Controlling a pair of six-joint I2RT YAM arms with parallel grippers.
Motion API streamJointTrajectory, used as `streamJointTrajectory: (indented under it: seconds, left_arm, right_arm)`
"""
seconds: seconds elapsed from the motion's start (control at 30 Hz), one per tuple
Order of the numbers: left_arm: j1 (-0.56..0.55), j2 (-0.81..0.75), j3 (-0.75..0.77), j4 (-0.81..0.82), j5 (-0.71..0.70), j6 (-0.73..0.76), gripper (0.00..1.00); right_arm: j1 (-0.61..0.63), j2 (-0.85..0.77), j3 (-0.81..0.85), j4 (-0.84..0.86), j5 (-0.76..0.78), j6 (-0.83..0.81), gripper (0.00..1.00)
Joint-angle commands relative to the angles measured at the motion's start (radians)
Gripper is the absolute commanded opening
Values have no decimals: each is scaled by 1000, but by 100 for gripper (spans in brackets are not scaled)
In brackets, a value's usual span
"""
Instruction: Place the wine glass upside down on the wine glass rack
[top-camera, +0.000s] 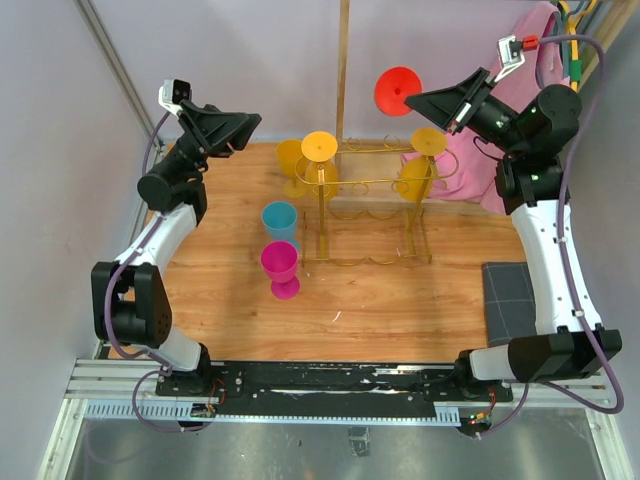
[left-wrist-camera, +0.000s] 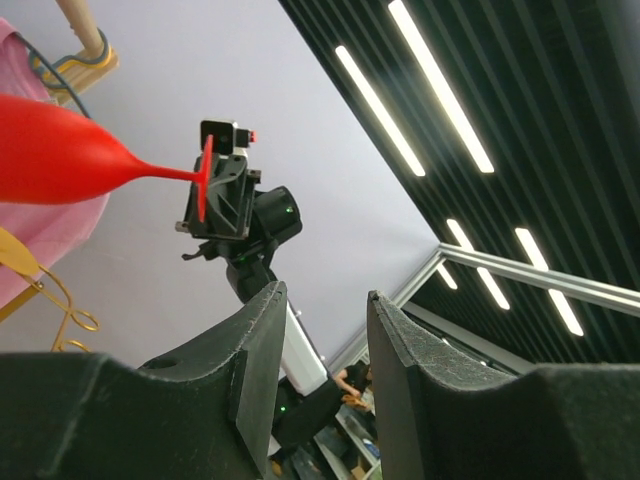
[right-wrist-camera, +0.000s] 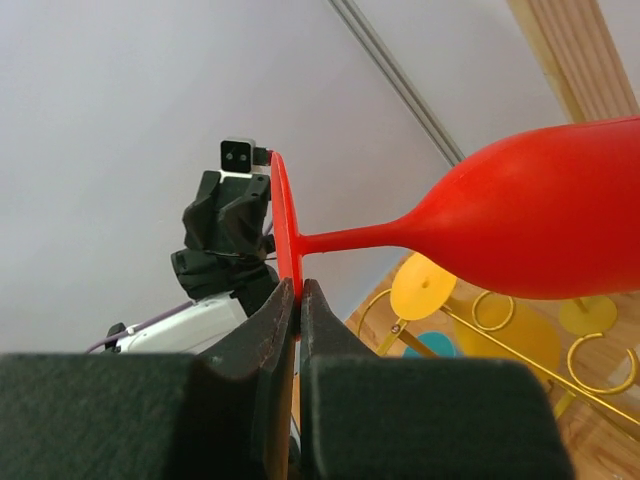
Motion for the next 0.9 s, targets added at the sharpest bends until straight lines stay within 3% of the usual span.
streamJointTrajectory:
  seconds: [0.0,0.37,0.87]
  left_arm:
    - [9,-34,-10,256,21,-190,43]
    - [16,-46,-4,247,27,-196,43]
    - [18,-56,17,220,36,-186,43]
  right_arm:
    - [-28,36,16,-14,4,-28,1]
    - [-45,109,1,-35,3,-46,1]
    - [-62,171,28,-195,-17,-48,1]
